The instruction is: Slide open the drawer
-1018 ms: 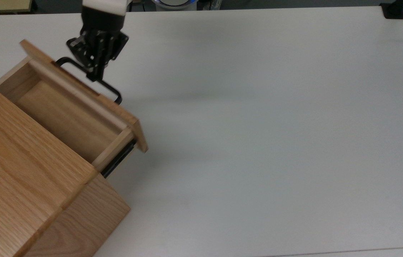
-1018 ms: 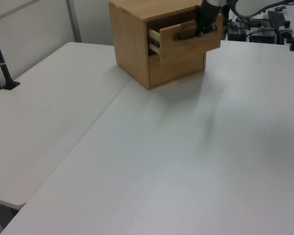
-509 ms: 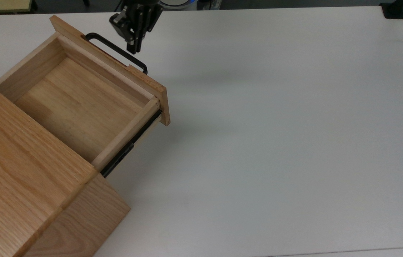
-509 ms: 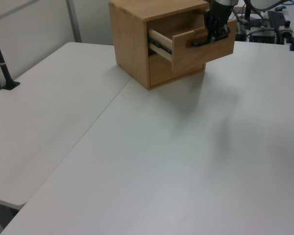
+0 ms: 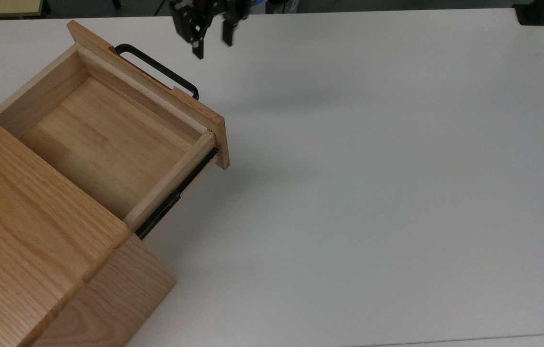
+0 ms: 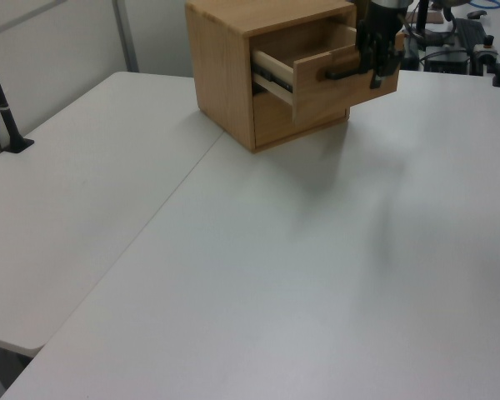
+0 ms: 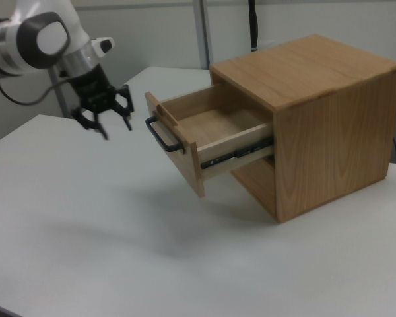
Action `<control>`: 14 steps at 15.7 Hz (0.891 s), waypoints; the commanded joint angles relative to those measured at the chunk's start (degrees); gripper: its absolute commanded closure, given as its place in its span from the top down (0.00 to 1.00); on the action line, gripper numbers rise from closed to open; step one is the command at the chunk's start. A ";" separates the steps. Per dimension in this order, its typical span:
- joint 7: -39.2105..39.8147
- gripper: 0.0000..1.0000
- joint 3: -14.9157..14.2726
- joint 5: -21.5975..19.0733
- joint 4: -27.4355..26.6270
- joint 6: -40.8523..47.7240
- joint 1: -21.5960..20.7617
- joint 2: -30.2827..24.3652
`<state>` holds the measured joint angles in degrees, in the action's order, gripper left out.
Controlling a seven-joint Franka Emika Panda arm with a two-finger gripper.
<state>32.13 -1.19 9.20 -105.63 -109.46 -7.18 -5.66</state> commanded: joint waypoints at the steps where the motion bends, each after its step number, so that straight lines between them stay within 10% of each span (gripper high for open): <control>1: -23.27 1.00 2.94 -5.06 4.37 8.89 0.06 -0.67; 7: -43.53 1.00 2.95 -9.11 9.64 21.72 3.31 0.20; 14: -41.72 1.00 2.69 -8.94 13.87 25.61 4.80 4.87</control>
<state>-9.79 1.65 1.04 -94.53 -85.40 -3.06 -2.52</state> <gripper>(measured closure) 0.000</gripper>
